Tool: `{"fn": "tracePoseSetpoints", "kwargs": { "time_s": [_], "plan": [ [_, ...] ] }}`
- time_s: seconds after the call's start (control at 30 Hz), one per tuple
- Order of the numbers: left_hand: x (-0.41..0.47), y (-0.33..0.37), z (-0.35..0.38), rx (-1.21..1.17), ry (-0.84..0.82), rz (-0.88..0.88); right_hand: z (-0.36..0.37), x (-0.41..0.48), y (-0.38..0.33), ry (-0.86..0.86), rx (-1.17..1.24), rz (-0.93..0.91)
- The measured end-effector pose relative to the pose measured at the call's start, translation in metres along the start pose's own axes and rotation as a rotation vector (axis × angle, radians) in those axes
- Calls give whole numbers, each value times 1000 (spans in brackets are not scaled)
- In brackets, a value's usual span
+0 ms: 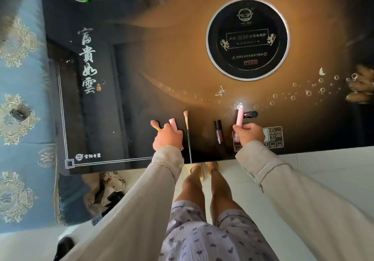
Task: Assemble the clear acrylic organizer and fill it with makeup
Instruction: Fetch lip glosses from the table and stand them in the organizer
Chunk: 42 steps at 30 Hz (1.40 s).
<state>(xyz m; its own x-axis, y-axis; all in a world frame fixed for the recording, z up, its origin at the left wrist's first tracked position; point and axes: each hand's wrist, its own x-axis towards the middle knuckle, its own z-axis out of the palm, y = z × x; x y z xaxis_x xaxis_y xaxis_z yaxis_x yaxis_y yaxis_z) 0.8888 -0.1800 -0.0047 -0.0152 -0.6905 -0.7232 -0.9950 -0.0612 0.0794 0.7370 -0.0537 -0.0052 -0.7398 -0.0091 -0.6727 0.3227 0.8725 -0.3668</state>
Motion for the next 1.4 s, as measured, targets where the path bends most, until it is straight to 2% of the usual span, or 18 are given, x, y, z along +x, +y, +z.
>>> {"fn": "tracePoseSetpoints", "kwargs": {
  "time_s": [0.1, 0.23, 0.33, 0.57, 0.77, 1.0, 1.23, 1.4],
  "plan": [
    [-11, -8, -11, -57, -39, 56, -12, -11, 8, -155, 68, 15],
    [-34, -29, -25, -162, -129, 202, -37, -34, 27, -292, 14, -22],
    [-56, -57, -24, -302, -242, 190, -57, -52, 50, -276, -87, -74],
    [-96, -127, -7, -104, -286, 113, -91, -93, 115, -193, -174, -101],
    [-107, -150, 3, 4, -304, 97, -102, -110, 158, -168, -171, -84],
    [-114, -96, 6, 145, -276, 281, -112, -119, 212, -96, -84, 23],
    [-150, 0, 35, 355, -328, 551, -135, -141, 287, 19, 79, 306],
    [-181, 57, 74, 541, -385, 681, -146, -148, 343, -38, 128, 465]
  ]
}}
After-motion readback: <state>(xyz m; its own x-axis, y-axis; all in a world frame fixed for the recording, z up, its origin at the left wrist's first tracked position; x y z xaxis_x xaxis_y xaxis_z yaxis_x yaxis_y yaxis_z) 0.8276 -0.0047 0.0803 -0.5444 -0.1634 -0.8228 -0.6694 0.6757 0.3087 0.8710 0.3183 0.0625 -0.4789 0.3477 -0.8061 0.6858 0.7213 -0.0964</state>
